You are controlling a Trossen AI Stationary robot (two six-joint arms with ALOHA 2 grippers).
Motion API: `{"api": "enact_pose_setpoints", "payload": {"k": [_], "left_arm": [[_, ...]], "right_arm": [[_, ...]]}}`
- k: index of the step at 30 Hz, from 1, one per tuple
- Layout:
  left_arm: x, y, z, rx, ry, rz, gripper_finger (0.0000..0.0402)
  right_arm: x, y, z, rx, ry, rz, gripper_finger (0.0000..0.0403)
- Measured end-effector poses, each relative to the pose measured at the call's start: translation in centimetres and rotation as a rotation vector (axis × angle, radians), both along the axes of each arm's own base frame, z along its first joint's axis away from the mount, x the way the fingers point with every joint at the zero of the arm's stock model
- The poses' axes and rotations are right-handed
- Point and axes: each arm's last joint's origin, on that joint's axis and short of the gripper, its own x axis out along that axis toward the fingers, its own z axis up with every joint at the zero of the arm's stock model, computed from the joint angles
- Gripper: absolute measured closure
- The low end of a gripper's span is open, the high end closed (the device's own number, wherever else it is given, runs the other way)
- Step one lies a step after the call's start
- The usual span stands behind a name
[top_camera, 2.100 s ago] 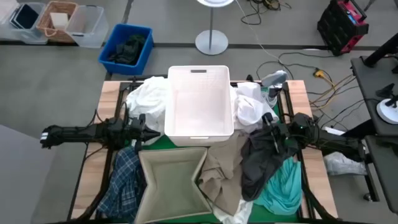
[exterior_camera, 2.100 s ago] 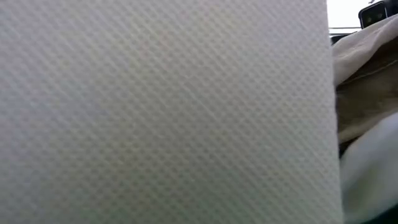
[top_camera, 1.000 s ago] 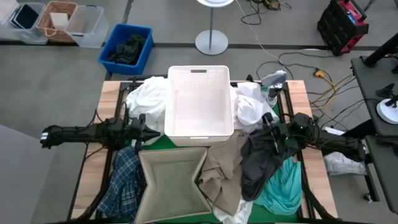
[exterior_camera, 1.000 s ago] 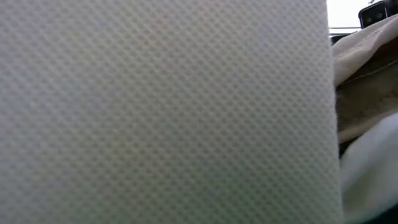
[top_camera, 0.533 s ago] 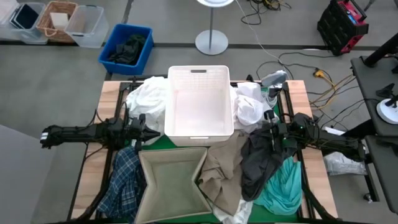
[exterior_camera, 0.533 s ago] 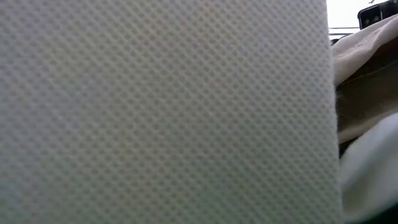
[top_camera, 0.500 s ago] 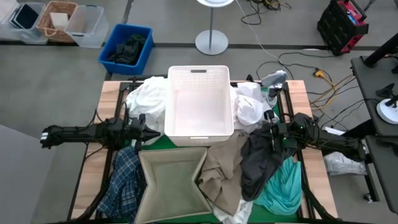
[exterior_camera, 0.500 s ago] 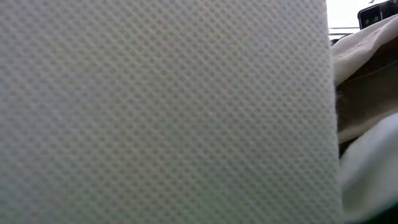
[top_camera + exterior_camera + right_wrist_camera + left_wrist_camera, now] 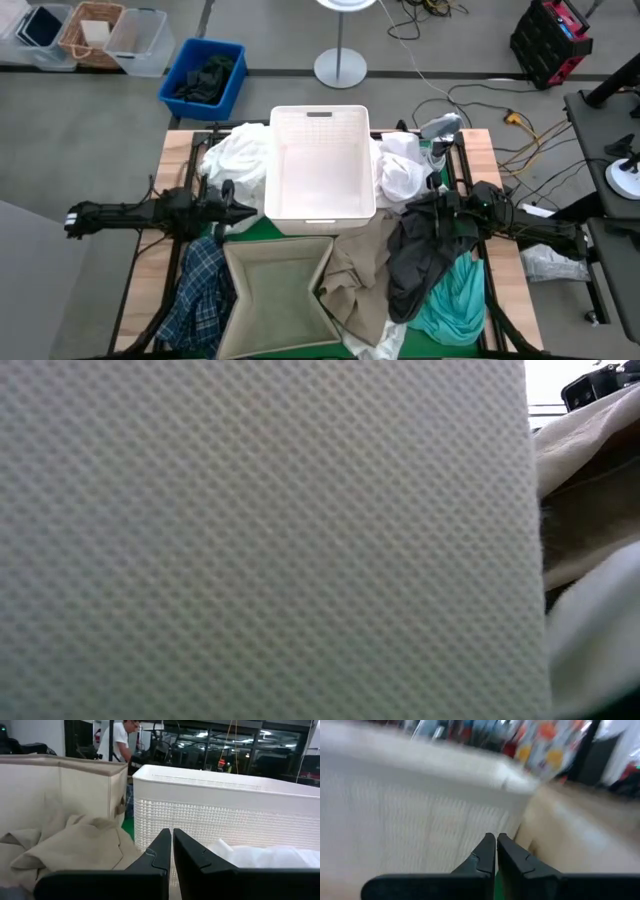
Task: Sort clothes
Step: Put the black short pants into the white bin
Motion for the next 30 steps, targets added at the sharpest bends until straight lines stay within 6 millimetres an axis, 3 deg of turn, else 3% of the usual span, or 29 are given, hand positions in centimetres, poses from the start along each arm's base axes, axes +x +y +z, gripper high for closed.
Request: {"api": "enact_pose_setpoints", "payload": {"k": [4, 8, 13, 18, 21, 24, 30], "left_arm": [[-0.2, -0.1, 2.1, 0.011, -0.175, -0.026, 0.0402], [-0.7, -0.1, 4.6, 0.021, -0.261, -0.024, 0.0402], [-1.4, 0.1, 7.4, 0.016, -0.335, 0.042, 0.0402], [-1.8, 0.1, 8.8, -0.012, -0.365, 0.047, 0.0402], [-2.1, 0.3, 9.9, -0.119, -0.403, 0.110, 0.0402], [-2.4, 0.5, 10.9, -0.204, -0.437, 0.158, 0.0402], [-3.0, 0.5, 12.4, -0.191, -0.426, 0.171, 0.0402]], "right_arm": [[-0.1, 0.0, 0.7, 0.029, -0.020, 0.002, 0.0390], [-0.7, 0.2, 3.1, 0.060, -0.092, 0.010, 0.0390], [-1.5, 0.4, 6.4, 0.236, -0.169, 0.011, 0.0390], [-2.2, 0.6, 9.2, 0.256, -0.230, 0.019, 0.0390], [-2.4, 0.5, 10.6, 0.336, -0.247, 0.013, 0.0390], [-2.1, 0.4, 11.4, 0.382, -0.239, 0.003, 0.0390], [-1.0, 0.1, 12.3, 0.466, -0.194, 0.005, 0.0390]]}}
